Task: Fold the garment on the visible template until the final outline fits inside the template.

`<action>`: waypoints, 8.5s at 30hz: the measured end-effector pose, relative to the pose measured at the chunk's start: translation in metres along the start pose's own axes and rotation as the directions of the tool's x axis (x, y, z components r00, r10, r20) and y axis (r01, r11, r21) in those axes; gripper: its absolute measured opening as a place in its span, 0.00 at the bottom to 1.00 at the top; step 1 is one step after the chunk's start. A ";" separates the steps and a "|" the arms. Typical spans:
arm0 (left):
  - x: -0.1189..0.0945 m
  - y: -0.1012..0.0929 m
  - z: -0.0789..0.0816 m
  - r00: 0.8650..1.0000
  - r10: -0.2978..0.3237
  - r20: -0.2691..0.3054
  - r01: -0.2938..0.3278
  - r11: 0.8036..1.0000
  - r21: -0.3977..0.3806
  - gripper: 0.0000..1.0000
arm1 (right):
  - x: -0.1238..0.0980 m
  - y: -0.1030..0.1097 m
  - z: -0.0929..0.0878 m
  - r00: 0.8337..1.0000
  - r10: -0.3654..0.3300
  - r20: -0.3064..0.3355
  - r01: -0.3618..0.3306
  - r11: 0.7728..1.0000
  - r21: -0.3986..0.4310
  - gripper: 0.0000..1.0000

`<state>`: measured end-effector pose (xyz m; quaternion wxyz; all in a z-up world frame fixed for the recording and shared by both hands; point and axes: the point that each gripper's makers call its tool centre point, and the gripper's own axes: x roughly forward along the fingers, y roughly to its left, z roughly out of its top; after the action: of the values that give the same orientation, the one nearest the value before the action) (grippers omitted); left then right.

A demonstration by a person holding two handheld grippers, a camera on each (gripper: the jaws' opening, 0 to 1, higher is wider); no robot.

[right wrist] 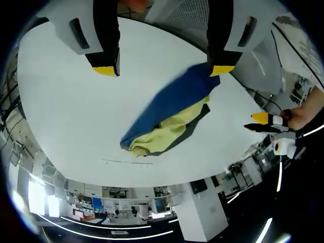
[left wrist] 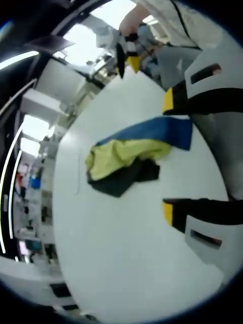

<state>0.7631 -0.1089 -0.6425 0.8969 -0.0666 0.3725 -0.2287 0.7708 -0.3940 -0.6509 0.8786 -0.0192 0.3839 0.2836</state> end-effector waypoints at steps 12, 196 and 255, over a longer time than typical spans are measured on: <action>0.000 -0.001 -0.005 1.000 -0.003 0.001 0.003 1.000 -0.019 0.64 | 0.002 0.000 0.002 1.000 0.004 0.003 -0.004 1.000 -0.003 0.74; 0.250 0.054 0.216 0.971 -0.173 0.164 0.128 0.959 0.255 0.00 | 0.186 -0.136 0.196 0.941 -0.100 0.324 0.125 0.991 -0.057 0.01; -0.196 -0.157 0.255 0.611 -0.193 0.768 -0.475 0.686 0.551 0.00 | -0.246 0.110 0.277 0.474 0.210 0.855 0.286 0.882 -0.375 0.01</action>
<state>0.7633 -0.1714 -0.2900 0.9333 0.2260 -0.1688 -0.2223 0.7638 -0.3509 -0.2670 0.9222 -0.0922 -0.2028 0.3161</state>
